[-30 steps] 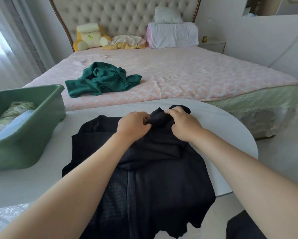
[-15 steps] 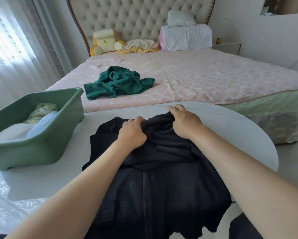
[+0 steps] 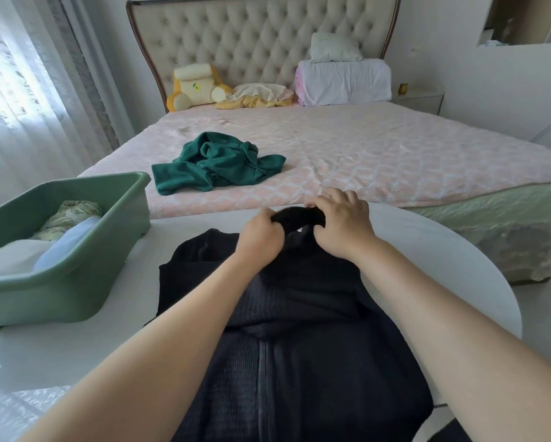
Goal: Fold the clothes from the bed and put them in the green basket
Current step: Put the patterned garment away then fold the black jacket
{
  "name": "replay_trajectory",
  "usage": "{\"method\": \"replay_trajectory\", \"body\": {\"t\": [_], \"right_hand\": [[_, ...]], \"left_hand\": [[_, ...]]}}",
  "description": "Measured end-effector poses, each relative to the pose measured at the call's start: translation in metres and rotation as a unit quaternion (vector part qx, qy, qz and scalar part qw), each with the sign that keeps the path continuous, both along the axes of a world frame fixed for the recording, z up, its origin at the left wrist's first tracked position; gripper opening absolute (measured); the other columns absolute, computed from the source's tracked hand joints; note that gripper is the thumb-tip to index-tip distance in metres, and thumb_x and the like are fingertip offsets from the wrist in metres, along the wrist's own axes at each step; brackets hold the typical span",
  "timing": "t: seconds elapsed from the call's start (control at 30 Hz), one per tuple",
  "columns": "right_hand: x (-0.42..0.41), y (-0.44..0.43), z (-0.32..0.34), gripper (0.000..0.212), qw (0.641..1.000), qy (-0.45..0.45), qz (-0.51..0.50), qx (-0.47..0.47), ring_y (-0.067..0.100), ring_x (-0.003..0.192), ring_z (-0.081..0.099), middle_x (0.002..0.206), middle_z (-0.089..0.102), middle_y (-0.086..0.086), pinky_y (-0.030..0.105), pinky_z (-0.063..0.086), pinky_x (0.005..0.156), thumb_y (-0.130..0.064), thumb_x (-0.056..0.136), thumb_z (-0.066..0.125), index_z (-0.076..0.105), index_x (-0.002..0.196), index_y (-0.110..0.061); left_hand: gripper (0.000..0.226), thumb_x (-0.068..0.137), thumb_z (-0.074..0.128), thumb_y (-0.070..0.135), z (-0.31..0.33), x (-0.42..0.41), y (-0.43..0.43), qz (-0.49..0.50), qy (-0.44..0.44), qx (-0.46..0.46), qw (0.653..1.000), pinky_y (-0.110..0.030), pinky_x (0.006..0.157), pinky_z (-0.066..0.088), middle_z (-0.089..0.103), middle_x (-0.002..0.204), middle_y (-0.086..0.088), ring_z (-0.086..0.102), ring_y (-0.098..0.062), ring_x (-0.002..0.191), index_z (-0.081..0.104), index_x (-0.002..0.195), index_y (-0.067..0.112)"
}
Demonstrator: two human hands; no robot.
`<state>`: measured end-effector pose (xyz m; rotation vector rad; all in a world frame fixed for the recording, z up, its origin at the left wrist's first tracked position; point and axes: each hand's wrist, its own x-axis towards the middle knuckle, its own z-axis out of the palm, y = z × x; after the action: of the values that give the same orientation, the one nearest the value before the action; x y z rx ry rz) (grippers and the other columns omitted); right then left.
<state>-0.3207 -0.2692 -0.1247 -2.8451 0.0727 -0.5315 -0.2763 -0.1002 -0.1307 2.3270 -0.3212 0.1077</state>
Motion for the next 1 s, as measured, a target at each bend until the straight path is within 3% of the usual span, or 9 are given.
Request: {"method": "replay_trajectory", "body": {"t": [0.1,0.17,0.23,0.3,0.43,0.67,0.8,0.9,1.0], "right_hand": [[-0.001,-0.003,-0.001,0.079,0.996,0.064,0.014,0.057,0.034,0.132,0.04,0.152,0.035,0.006,0.046,0.033,0.107,-0.014,0.086,0.056,0.02,0.155,-0.031],[-0.002,-0.001,-0.004,0.08,0.993,0.092,0.022,0.074,0.033,0.129,0.045,0.148,0.044,0.008,0.046,0.034,0.107,-0.015,0.089,0.055,0.015,0.157,-0.028],[-0.002,0.006,-0.007,0.064,0.994,0.1,0.04,0.035,0.028,0.133,0.044,0.145,0.052,0.001,0.044,0.03,0.109,-0.022,0.091,0.056,0.037,0.151,-0.028],[-0.004,0.019,-0.01,0.042,0.991,0.106,0.074,-0.019,0.021,0.137,0.039,0.142,0.055,-0.006,0.043,0.025,0.111,-0.032,0.092,0.057,0.06,0.134,-0.032],[-0.005,0.053,-0.019,0.041,0.983,0.13,0.129,-0.028,0.02,0.138,0.038,0.143,0.055,-0.007,0.044,0.021,0.116,-0.042,0.095,0.054,0.059,0.135,-0.036],[-0.006,0.101,-0.022,0.049,0.957,0.203,0.204,0.031,0.016,0.143,0.032,0.151,0.046,-0.009,0.052,0.008,0.122,-0.024,0.099,0.043,0.049,0.139,-0.05],[-0.012,0.1,-0.024,0.049,0.943,0.219,0.202,0.15,0.004,0.135,0.043,0.144,0.051,-0.013,0.03,0.028,0.117,-0.028,0.093,0.061,0.046,0.138,-0.037],[-0.02,0.095,-0.024,0.064,0.942,0.236,0.189,0.148,0.008,0.139,0.042,0.149,0.048,-0.012,0.023,0.031,0.112,-0.037,0.089,0.069,0.04,0.146,-0.032],[-0.024,0.089,-0.022,0.07,0.941,0.253,0.18,0.131,0.008,0.141,0.038,0.153,0.042,-0.016,0.026,0.03,0.114,-0.047,0.086,0.07,0.04,0.149,-0.039]], "left_hand": [[0.028,0.089,0.037,0.01,0.01,-0.004,0.014,0.091,0.177,-0.351,0.915,-0.041,0.082,0.056,0.069,0.101,-0.014,0.064,-0.028,0.091,0.062,0.1,0.011],[0.028,0.092,0.038,0.007,0.006,0.0,0.036,0.153,0.233,-0.459,0.843,-0.036,0.081,0.053,0.069,0.095,-0.011,0.063,-0.026,0.087,0.065,0.093,0.011],[0.026,0.09,0.038,0.005,-0.007,0.007,0.064,0.194,0.242,-0.421,0.852,-0.035,0.08,0.049,0.064,0.099,-0.012,0.058,-0.027,0.086,0.063,0.094,0.008],[0.034,0.085,0.041,0.004,-0.02,0.008,0.089,0.199,0.198,-0.289,0.915,-0.034,0.08,0.051,0.059,0.106,-0.009,0.057,-0.026,0.088,0.058,0.115,0.007],[0.065,0.083,0.052,0.006,-0.027,0.0,0.115,0.104,0.022,-0.034,0.994,-0.04,0.1,0.045,0.054,0.124,0.0,0.05,-0.025,0.118,0.037,0.143,0.023],[0.056,0.098,0.054,0.032,-0.015,-0.003,0.128,-0.153,-0.173,0.297,0.926,-0.037,0.107,0.037,0.054,0.141,0.004,0.043,-0.022,0.131,0.037,0.151,0.034],[0.045,0.091,0.055,0.02,0.001,0.003,0.132,-0.096,-0.151,0.234,0.956,-0.034,0.09,0.045,0.066,0.119,-0.003,0.058,-0.025,0.11,0.056,0.135,0.033],[0.033,0.085,0.046,0.006,0.019,0.006,0.132,-0.017,-0.024,0.019,0.999,-0.03,0.067,0.049,0.067,0.09,0.003,0.06,-0.019,0.082,0.066,0.096,0.031],[0.039,0.072,0.032,-0.011,0.029,0.01,0.151,-0.011,0.075,-0.116,0.99,-0.024,0.053,0.039,0.057,0.071,-0.006,0.049,-0.02,0.061,0.06,0.074,0.017]]}}
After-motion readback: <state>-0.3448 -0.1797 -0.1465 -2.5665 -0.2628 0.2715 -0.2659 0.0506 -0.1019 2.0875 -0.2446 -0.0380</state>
